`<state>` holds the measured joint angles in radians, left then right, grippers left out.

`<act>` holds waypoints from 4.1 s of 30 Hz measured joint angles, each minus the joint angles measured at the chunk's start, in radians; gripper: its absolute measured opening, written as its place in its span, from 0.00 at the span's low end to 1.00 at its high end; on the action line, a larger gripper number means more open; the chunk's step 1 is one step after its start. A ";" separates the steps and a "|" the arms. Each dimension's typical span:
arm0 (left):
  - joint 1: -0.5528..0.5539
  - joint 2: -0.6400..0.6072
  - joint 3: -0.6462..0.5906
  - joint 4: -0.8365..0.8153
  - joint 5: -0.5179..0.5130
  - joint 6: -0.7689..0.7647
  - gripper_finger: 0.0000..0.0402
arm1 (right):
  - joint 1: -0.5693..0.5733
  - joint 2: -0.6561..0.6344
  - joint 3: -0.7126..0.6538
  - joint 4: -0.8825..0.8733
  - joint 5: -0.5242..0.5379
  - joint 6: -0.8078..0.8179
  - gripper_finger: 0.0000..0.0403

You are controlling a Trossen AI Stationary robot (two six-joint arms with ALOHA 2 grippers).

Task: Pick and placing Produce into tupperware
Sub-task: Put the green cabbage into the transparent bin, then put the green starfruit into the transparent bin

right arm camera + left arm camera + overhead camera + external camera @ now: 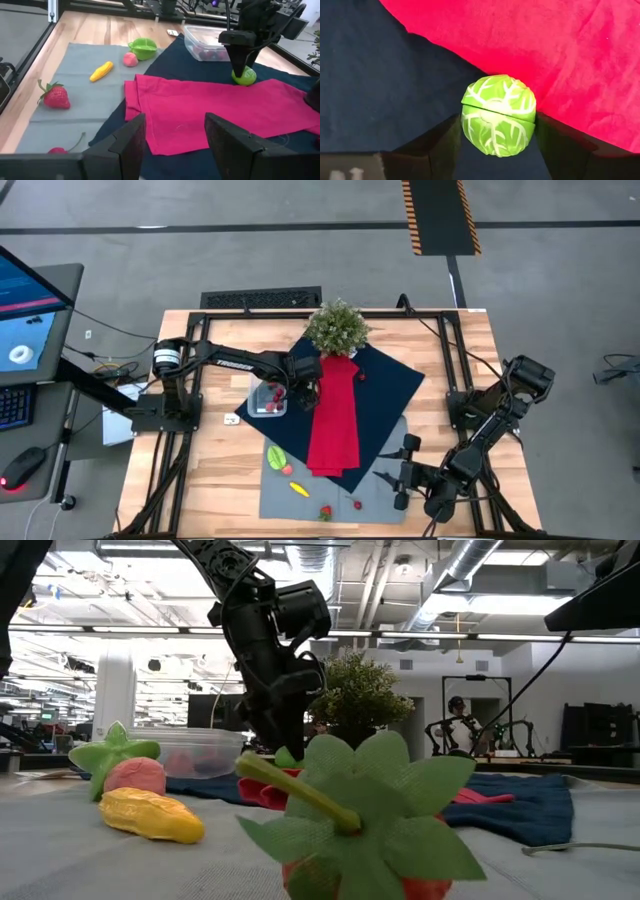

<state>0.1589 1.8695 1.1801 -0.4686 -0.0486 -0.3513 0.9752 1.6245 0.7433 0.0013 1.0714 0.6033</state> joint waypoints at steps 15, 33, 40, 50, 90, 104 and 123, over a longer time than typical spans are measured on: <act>0.005 0.023 0.003 0.043 0.033 0.000 0.52 | 0.006 0.000 0.000 0.001 0.000 0.000 0.56; -0.016 0.031 0.127 -0.134 0.022 0.008 0.51 | 0.006 0.000 0.000 0.001 0.000 0.000 0.56; -0.017 0.030 0.186 -0.256 -0.005 0.025 0.51 | 0.006 0.000 0.000 0.003 0.000 0.001 0.56; -0.031 0.026 0.218 -0.395 -0.055 0.026 0.51 | 0.006 0.000 0.000 0.007 0.000 0.001 0.56; -0.119 0.029 0.166 -0.876 -0.219 -0.242 0.56 | 0.019 0.000 0.000 0.008 -0.001 0.020 0.56; -0.216 0.029 0.163 -0.821 -0.292 -0.165 0.69 | 0.010 0.000 0.000 0.009 0.000 0.026 0.56; -0.432 -0.149 0.222 -0.127 -0.329 0.185 0.70 | -0.071 -0.034 0.001 0.024 0.010 -0.107 0.56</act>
<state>-0.2734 1.7210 1.4020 -0.5961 -0.3774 -0.1659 0.9040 1.5905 0.7441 0.0256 1.0818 0.4964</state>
